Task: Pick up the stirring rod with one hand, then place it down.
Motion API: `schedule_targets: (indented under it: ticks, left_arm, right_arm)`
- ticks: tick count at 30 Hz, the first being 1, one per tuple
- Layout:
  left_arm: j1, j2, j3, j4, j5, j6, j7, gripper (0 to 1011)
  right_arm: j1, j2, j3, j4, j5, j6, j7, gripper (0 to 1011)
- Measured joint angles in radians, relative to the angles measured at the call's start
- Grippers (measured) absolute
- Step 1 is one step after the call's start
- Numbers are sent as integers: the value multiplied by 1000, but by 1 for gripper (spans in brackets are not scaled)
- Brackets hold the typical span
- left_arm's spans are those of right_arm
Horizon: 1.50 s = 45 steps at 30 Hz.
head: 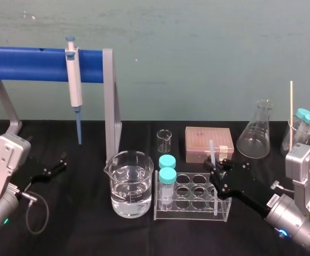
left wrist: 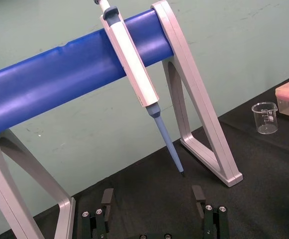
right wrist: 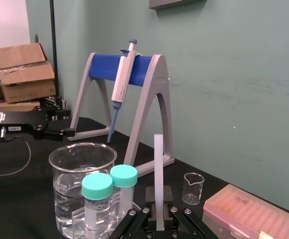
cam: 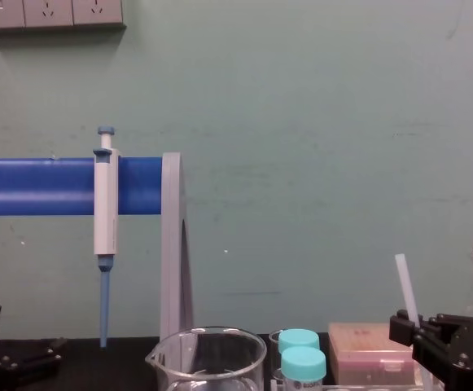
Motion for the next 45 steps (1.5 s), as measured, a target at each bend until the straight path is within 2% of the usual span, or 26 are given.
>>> schedule_targets:
  ticks: [10, 17, 18, 21, 22, 25, 26, 28, 29, 36, 39, 41, 42, 43, 45]
  left_arm:
    - [0, 0, 0, 0, 0, 0, 0, 1000]
    - [0, 0, 0, 0, 0, 0, 0, 1000]
    - [0, 0, 0, 0, 0, 0, 0, 1000]
    - [0, 0, 0, 0, 0, 0, 0, 1000]
    - [0, 0, 0, 0, 0, 0, 0, 1000]
    - [0, 0, 0, 0, 0, 0, 0, 1000]
    - [0, 0, 0, 0, 0, 0, 0, 1000]
    - [0, 0, 0, 0, 0, 0, 0, 1000]
    - [0, 0, 0, 0, 0, 0, 0, 1000]
    - [0, 0, 0, 0, 0, 0, 0, 1000]
    - [0, 0, 0, 0, 0, 0, 0, 1000]
    - [0, 0, 0, 0, 0, 0, 0, 1000]
    - [0, 0, 0, 0, 0, 0, 0, 1000]
    - [0, 0, 0, 0, 0, 0, 0, 1000]
    - [0, 0, 0, 0, 0, 0, 0, 1000]
  right_arm:
    - [0, 0, 0, 0, 1, 0, 1, 87]
    - [1, 1, 0, 0, 2, 0, 2, 313]
    - [1, 1, 0, 0, 2, 0, 2, 374]
    - [1, 1, 0, 0, 3, 0, 3, 435]
    - [1, 1, 0, 0, 3, 0, 3, 494]
    - [2, 1, 0, 0, 3, 0, 3, 556]
    - [2, 1, 0, 0, 3, 0, 3, 618]
    - [2, 1, 0, 0, 3, 0, 3, 648]
    - [2, 1, 0, 0, 3, 0, 3, 717]
    - [2, 1, 7, -5, 3, 0, -2, 900]
    - [-4, 0, 36, -30, -11, -1, -52, 977]
    - [-15, -4, 69, -49, -40, 8, -125, 1003]
    - [-15, -4, 69, -49, -40, 8, -125, 1003]
    - [-28, -10, 102, -66, -77, 33, -208, 1003]
    - [-36, -16, 122, -73, -106, 58, -273, 1003]
